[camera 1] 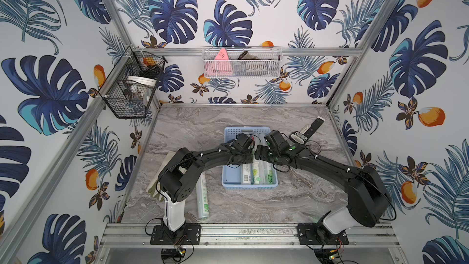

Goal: Put the plastic wrap into the basket
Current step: Place the plastic wrap in the basket.

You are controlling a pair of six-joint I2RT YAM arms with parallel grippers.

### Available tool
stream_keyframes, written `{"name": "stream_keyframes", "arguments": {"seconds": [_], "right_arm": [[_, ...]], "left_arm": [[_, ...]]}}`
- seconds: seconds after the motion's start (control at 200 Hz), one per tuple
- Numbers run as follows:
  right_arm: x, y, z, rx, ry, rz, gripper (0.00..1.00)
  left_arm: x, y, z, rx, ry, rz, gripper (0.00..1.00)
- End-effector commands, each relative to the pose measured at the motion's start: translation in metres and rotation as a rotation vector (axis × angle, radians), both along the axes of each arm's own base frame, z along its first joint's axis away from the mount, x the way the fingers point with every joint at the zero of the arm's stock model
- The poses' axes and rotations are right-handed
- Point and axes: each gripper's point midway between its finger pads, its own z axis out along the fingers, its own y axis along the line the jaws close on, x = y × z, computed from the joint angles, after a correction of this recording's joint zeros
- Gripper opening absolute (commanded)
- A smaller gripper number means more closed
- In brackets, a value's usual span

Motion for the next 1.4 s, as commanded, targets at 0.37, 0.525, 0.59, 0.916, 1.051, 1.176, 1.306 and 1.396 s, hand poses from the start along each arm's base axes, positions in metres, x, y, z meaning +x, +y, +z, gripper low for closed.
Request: {"name": "stream_keyframes", "arguments": {"seconds": [0.37, 0.525, 0.59, 0.916, 1.051, 1.176, 1.306, 1.396], "right_arm": [[0.000, -0.006, 0.006, -0.020, -0.025, -0.003, 0.93], [-0.001, -0.007, 0.007, -0.024, -0.027, -0.004, 0.93], [0.000, -0.008, 0.008, -0.026, -0.031, -0.004, 0.93], [-0.001, -0.010, 0.009, -0.030, -0.040, -0.009, 0.93], [-0.001, -0.010, 0.009, -0.030, -0.040, -0.010, 0.93], [0.000, -0.011, 0.011, -0.031, -0.043, -0.010, 0.93], [-0.001, -0.008, 0.016, -0.010, -0.055, 0.003, 0.93], [-0.003, -0.002, 0.023, 0.025, -0.067, 0.030, 0.93]], "left_arm": [[0.001, -0.012, 0.008, -0.075, -0.005, -0.008, 0.60], [0.001, -0.010, 0.006, -0.067, -0.007, -0.002, 0.62], [0.001, -0.010, 0.007, -0.063, -0.008, -0.006, 0.65], [0.001, -0.014, 0.014, -0.086, -0.015, -0.019, 0.62], [-0.002, -0.012, 0.021, -0.088, -0.021, -0.022, 0.66], [-0.006, -0.008, 0.033, -0.086, -0.038, -0.028, 0.69], [-0.012, 0.000, 0.046, -0.080, -0.059, -0.033, 0.70], [-0.016, 0.009, 0.055, -0.060, -0.086, -0.028, 0.70]]}}
